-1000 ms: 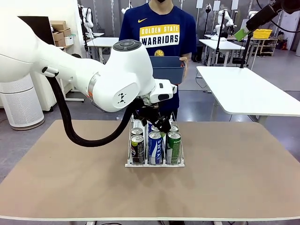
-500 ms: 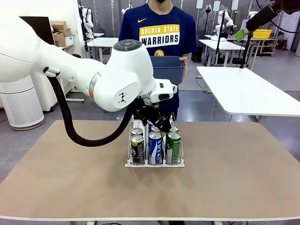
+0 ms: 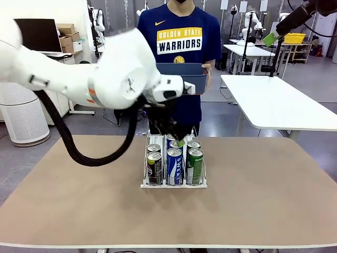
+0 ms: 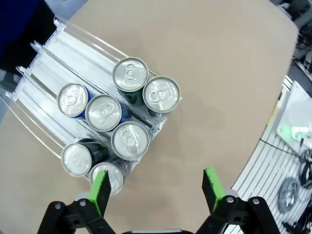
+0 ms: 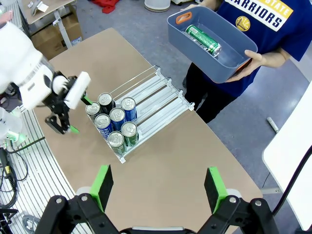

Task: Fill the beverage cans into the dispenser.
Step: Pick up the Sprite handed by the human.

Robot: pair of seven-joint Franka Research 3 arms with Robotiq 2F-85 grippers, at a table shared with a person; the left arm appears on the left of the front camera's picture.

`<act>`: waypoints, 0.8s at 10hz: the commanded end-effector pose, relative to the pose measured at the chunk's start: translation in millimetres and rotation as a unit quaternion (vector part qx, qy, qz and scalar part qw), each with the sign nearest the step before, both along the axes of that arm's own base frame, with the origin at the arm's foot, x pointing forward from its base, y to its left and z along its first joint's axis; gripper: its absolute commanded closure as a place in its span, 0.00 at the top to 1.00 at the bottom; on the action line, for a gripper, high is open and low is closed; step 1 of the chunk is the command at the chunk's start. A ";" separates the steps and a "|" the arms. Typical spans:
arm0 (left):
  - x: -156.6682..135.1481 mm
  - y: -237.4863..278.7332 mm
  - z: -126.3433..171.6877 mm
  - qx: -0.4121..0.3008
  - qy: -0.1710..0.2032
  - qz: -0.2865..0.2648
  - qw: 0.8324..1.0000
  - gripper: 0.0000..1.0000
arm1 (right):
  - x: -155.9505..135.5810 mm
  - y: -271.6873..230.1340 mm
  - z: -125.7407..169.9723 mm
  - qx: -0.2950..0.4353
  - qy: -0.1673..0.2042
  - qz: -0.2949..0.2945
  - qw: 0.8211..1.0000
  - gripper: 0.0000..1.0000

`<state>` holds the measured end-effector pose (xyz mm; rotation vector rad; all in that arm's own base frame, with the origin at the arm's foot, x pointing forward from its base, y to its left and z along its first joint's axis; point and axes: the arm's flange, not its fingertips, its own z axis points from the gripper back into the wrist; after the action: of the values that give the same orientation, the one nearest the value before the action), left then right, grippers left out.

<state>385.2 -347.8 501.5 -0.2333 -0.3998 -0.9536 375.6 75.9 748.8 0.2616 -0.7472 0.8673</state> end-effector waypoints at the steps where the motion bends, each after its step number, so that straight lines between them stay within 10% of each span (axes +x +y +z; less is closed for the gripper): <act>1: -17.7 52.6 31.3 0.022 -0.009 -0.051 0.998 1.00 | -0.5 0.2 -0.6 0.000 0.000 -0.001 1.000 1.00; 8: -24.6 176.7 146.6 -0.016 -0.109 -0.019 0.994 1.00 | -0.5 0.2 -0.6 0.000 0.000 -0.001 1.000 1.00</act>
<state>361.5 -173.2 647.8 -0.1531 -0.5709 -1.0534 375.6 75.5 748.8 0.2619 -0.7475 0.8669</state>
